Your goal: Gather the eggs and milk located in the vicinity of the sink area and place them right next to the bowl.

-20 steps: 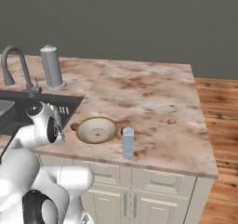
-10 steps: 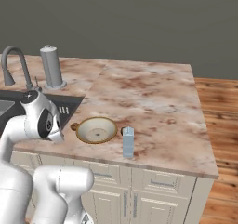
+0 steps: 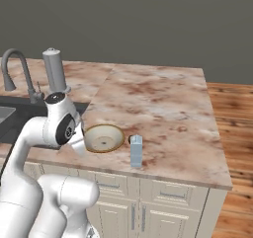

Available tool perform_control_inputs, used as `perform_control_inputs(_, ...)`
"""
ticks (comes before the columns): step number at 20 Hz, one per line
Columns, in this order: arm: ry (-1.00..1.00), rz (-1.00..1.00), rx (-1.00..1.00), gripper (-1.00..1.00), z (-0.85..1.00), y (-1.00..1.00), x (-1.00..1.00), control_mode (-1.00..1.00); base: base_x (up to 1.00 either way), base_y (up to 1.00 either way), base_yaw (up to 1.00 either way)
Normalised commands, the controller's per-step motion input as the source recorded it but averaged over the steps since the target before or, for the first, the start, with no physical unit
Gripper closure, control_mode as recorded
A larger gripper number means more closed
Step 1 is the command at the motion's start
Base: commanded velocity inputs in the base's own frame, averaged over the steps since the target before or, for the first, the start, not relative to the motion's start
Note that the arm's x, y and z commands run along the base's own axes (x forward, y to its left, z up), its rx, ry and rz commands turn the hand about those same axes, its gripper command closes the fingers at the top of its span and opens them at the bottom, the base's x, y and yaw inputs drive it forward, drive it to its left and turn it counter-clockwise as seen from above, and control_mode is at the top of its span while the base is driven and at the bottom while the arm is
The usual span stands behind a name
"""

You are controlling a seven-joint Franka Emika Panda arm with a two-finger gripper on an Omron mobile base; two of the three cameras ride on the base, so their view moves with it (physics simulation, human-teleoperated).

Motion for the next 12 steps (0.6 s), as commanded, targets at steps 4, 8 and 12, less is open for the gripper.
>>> perform_control_inputs(4, 0.0, 0.03, -0.01, -1.0, 0.01, -0.83, -0.08, -1.0, 0.0, 0.0, 0.0)
perform_control_inputs(8, 0.0, 0.15, 0.0, -1.0, 0.17, -0.64, -0.17, -1.0, 0.0, 0.0, 0.0)
perform_control_inputs(12, 0.03, 0.17, 0.0, -1.0, 0.26, -0.5, -0.14, -1.0, 0.0, 0.0, 0.0)
